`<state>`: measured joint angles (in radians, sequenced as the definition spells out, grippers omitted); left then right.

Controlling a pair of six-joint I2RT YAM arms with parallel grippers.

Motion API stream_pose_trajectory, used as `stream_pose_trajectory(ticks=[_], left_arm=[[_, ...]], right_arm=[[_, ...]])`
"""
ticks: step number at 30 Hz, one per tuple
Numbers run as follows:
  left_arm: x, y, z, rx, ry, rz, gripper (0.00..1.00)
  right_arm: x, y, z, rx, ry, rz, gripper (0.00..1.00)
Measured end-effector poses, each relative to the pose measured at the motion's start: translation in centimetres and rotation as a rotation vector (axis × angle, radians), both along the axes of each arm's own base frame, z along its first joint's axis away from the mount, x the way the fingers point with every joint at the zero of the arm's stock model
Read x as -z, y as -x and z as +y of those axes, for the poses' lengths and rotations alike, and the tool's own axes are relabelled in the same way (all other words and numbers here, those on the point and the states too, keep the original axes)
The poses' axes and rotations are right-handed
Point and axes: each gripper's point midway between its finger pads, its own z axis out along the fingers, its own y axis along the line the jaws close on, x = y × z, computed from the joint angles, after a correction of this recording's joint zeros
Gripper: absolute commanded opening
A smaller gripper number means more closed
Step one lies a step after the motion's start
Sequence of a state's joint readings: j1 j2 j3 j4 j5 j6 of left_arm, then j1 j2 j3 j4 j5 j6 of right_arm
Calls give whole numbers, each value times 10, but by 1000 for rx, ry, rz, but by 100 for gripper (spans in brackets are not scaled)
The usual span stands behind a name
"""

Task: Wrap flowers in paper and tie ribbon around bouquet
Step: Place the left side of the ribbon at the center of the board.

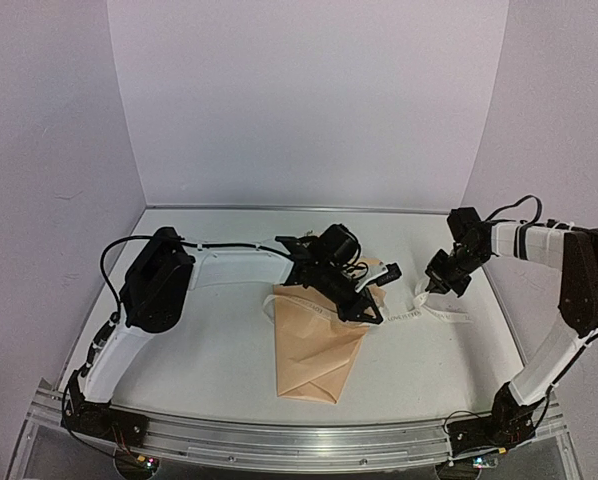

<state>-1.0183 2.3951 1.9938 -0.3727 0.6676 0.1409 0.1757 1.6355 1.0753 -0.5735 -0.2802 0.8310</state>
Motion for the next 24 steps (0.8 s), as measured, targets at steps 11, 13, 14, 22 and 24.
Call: stream_pose_trajectory(ticks=[11,13,14,22,24], left_arm=[[-21,18,-11,144,68,-140,0],[-27,18,-13,160,86,-160,0],[-28,18,-14,165,90,-164,0],[-19,10,-17,117,82,-157,47],[-11,5,-14,79,76,-139,54]], right_arm=[[-23,-33,22,-41,-82,-39,0],[-32,-41,29,-67,-94,-61,1],[-36,-44,34,-83,-99,-70,1],[-69,-61,82,-234,-148,-146,5],[-74,-63,92,-266,-161,-160,5]])
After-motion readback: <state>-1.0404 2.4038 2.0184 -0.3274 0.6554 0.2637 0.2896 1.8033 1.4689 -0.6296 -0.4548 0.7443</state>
